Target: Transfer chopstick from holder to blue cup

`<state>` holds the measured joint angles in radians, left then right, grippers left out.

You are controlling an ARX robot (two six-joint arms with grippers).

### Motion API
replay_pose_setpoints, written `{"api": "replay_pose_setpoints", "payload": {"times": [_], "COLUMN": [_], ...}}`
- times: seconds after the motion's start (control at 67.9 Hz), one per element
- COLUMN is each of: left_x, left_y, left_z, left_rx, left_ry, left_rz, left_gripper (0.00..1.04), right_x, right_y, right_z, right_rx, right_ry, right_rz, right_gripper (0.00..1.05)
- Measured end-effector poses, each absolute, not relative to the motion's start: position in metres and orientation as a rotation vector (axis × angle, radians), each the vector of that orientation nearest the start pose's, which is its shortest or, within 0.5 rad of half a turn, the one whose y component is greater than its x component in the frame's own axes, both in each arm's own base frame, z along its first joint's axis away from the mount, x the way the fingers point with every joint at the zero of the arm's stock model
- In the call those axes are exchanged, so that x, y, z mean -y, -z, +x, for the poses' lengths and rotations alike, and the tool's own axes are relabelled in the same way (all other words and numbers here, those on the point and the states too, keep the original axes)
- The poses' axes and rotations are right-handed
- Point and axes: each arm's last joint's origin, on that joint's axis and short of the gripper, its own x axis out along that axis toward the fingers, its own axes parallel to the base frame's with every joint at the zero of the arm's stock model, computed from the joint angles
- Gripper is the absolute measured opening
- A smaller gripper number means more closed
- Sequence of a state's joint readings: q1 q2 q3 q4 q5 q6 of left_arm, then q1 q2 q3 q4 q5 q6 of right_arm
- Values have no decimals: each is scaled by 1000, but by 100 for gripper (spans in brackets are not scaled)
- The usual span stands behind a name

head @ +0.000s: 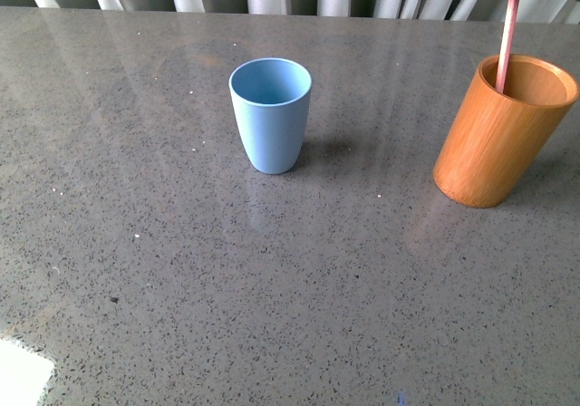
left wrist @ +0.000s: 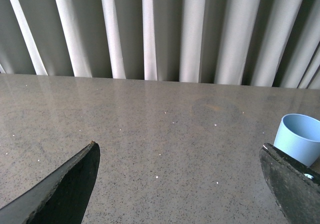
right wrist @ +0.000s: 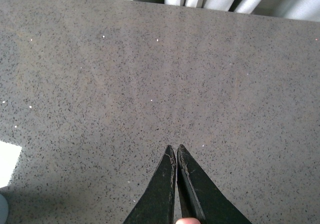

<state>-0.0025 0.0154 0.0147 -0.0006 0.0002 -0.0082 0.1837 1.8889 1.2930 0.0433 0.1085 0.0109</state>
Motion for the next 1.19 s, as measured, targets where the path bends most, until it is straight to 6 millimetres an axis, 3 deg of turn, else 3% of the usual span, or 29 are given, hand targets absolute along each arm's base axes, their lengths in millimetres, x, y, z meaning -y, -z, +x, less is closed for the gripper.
{"api": "replay_pose_setpoints", "payload": {"times": [0.398,0.707,0.943,1.194], "left_x": [0,0,0,0], "left_y": [-167,-167,-167,-167], "left_z": [98,98,98,98], "left_rx": [-1,-1,-1,-1], "left_ry": [3,3,3,3], "left_rz": [-8,-8,-8,-8], "left_gripper": [96,96,96,96], "right_x": [-63,-43,-20,-22], "right_y": [-226,-282,-344,-370], "right_z": [410,389,383,379], "right_rx": [-534,-421,-293,-259], "right_ry": [-65,-42,7,13], "right_rz": [-43,8,94,198], "right_gripper": [2,2,2,2]}}
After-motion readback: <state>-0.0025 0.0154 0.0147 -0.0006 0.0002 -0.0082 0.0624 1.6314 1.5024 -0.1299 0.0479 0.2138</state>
